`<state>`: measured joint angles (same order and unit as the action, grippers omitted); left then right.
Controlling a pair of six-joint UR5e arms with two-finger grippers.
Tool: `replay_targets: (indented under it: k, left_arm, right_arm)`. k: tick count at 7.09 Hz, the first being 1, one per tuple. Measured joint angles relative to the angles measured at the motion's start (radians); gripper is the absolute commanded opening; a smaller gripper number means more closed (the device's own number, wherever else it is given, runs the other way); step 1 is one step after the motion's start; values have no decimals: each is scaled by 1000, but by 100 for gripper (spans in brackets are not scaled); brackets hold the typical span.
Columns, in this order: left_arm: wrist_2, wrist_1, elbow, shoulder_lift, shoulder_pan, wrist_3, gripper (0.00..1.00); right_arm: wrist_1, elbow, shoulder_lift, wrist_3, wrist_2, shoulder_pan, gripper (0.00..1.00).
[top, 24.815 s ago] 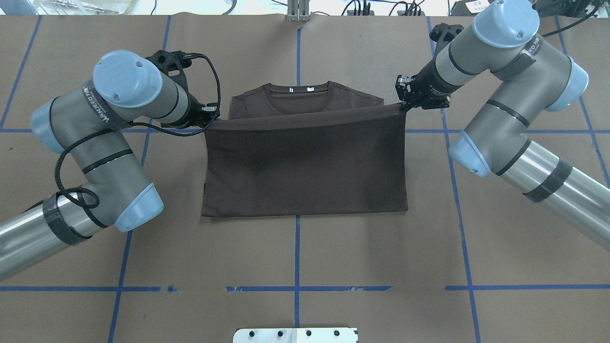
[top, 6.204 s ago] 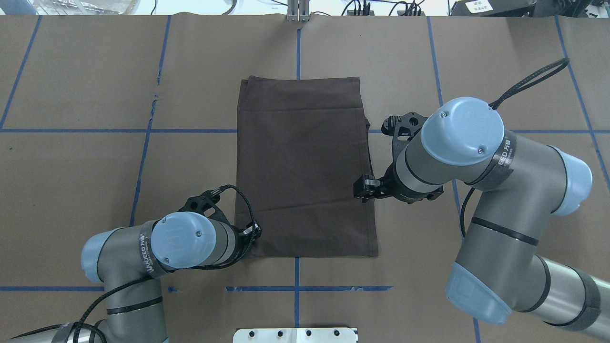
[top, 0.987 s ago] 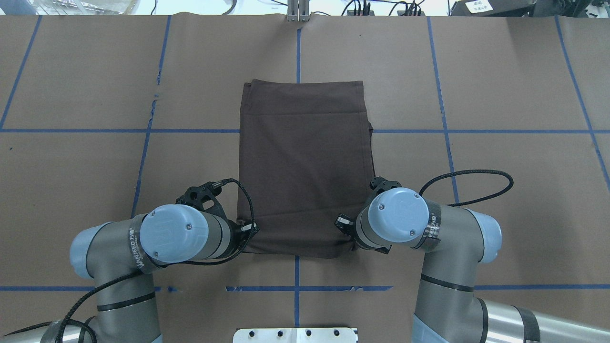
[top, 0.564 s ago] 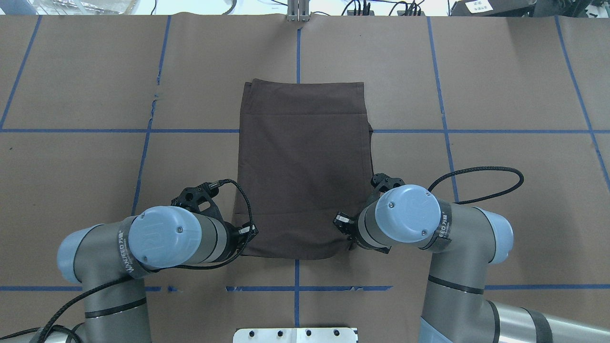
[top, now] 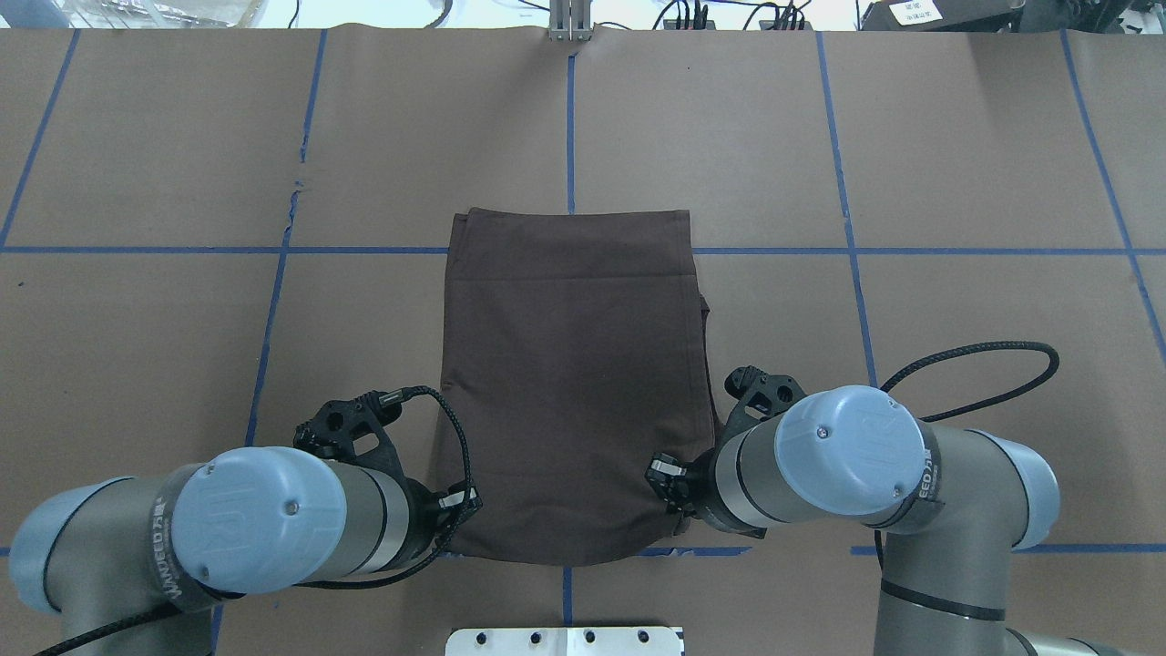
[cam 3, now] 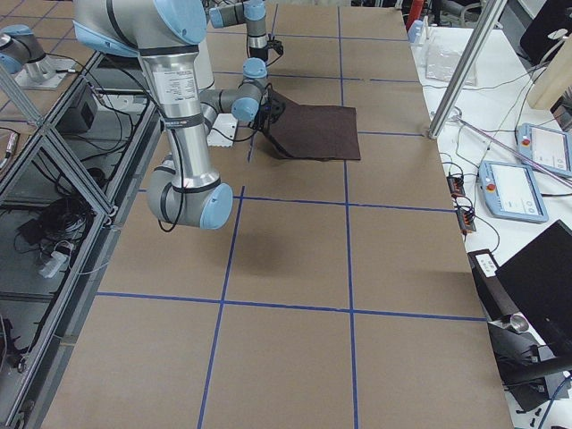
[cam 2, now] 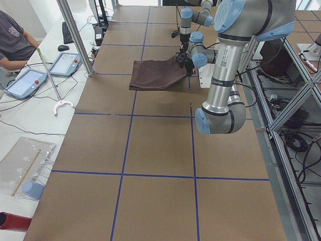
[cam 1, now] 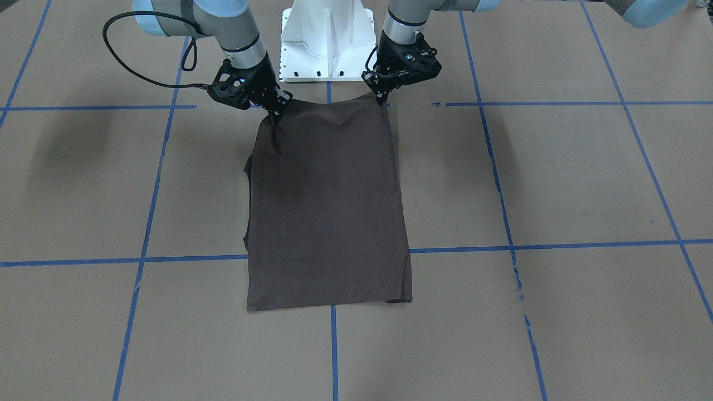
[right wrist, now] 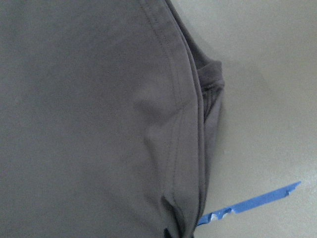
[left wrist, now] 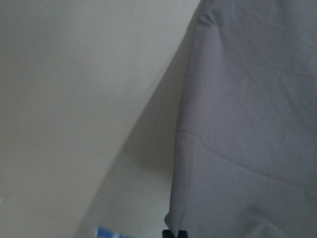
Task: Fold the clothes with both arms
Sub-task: 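Lift the near edge with both grippers and fold it toward the far edge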
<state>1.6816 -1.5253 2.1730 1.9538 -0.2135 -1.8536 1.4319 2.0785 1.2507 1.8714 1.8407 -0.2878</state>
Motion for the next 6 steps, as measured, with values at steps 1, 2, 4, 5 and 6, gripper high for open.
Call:
replay_targets:
  k: [1,2,4,5,6]
  left_arm:
    - [6,8,12,-4,5,9,0]
    - [16,11,9,-1,-9,24,0]
    - [28,10,-17,18,-100,89,0]
    - [30,8,-46,45,-156,120,0]
    - [31,3,-89,80,-204,144,0]
  right_arm:
    - [-4,-2,-3,-2,8,3,0]
    - [-8,-13,-11,-6,8,-12,0]
    - [-11,-60,-43,-10,32,-104,0]
    - [-11,-116,-83,-10,63,-160,0]
    - [-12,-187,-137,-11,90,-208,0]
